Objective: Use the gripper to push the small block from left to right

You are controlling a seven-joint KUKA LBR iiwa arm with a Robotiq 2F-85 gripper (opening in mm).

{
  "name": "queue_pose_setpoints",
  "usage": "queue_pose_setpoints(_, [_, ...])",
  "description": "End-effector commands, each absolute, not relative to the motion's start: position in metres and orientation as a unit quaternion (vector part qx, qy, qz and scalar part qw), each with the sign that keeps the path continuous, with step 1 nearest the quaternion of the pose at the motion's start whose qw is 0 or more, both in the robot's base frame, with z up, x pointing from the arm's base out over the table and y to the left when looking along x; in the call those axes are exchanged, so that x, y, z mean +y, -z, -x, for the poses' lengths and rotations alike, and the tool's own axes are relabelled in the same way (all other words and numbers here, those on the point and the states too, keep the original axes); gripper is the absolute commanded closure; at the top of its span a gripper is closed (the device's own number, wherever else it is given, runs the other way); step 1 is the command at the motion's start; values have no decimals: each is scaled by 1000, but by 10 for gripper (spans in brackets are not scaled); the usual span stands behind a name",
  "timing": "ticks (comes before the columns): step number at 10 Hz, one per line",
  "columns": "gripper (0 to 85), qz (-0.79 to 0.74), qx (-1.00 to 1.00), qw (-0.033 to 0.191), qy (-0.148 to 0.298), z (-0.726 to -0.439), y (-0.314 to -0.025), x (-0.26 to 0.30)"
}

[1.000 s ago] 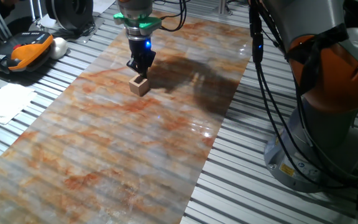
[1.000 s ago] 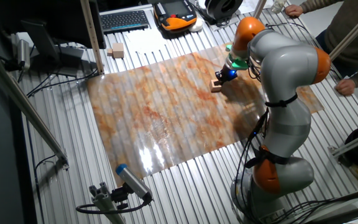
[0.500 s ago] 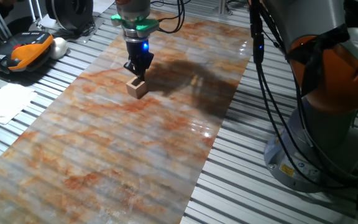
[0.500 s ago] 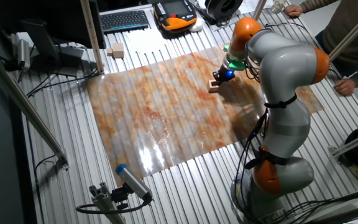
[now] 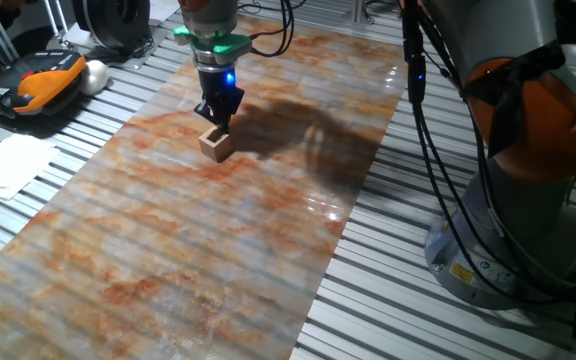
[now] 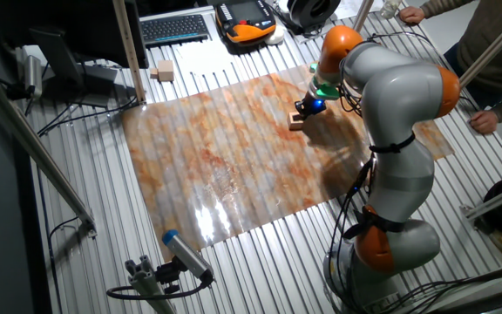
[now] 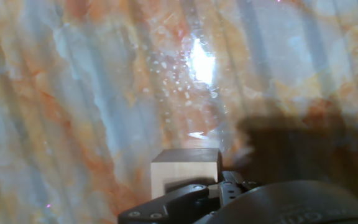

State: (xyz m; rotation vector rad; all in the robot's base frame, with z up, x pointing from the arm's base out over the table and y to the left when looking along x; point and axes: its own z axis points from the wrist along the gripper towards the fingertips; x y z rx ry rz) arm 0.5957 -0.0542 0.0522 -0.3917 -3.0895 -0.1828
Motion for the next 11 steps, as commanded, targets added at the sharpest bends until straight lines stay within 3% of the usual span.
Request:
queue_pose_setpoints(1, [850, 127, -990, 10, 57, -595, -51, -51])
queue_pose_setpoints(11, [850, 140, -989, 2, 52, -601, -49, -33])
